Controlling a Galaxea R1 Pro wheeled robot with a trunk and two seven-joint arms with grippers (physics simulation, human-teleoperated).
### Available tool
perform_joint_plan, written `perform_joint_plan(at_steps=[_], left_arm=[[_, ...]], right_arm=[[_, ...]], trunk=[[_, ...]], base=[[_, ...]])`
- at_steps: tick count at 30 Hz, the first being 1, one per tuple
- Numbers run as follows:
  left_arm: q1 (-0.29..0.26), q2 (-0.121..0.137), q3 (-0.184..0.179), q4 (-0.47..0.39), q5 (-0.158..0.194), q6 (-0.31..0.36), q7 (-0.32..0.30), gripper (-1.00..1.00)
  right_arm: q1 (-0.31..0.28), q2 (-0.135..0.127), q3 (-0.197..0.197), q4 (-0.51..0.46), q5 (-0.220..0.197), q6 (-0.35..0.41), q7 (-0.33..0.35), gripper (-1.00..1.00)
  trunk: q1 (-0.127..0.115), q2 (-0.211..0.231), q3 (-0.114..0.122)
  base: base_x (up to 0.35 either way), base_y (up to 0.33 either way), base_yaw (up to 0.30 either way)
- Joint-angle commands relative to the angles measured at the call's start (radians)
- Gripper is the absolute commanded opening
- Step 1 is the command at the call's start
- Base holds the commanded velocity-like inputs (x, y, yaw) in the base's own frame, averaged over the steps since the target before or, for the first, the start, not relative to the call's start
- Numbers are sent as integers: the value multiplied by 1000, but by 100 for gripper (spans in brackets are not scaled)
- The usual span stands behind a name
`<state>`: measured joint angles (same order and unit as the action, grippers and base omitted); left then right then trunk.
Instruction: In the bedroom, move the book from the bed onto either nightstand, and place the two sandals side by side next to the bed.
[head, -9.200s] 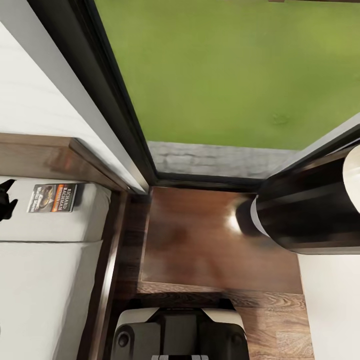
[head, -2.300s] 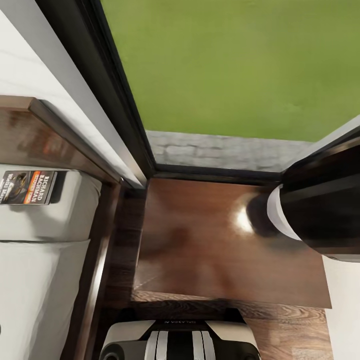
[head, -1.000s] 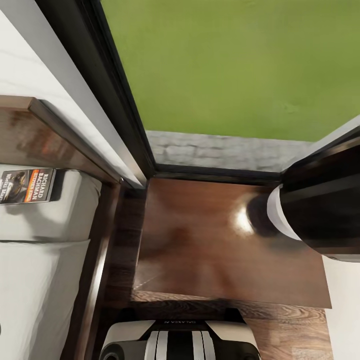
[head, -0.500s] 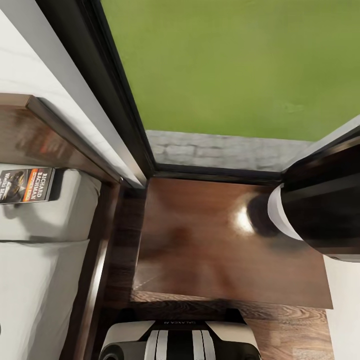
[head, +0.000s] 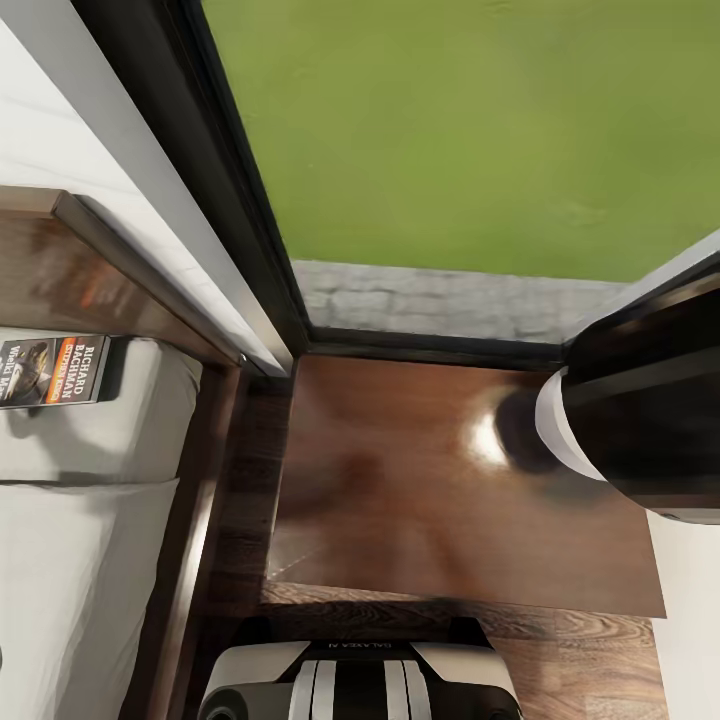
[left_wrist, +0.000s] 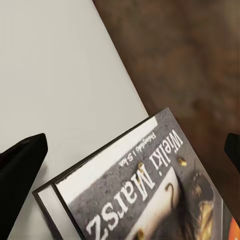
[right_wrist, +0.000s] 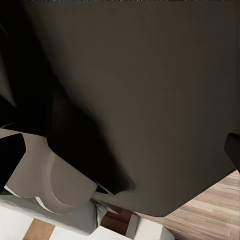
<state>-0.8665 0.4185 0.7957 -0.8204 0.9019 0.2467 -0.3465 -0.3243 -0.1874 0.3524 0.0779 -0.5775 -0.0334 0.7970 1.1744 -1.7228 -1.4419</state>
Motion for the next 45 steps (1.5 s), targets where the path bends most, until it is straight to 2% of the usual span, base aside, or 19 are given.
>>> perform_joint_plan(at_steps=[1,45], left_arm=[[0,-1,1,2,3,17,0,100],[0,-2,0,3,3,16,0,100]], right_arm=[[-1,0,8,3,-8,-3,5,100],[-1,0,8,3,-8,-3,5,100]], trunk=[[0,0,0],[0,0,0]], base=[[0,0,0],[-22,-53,0]])
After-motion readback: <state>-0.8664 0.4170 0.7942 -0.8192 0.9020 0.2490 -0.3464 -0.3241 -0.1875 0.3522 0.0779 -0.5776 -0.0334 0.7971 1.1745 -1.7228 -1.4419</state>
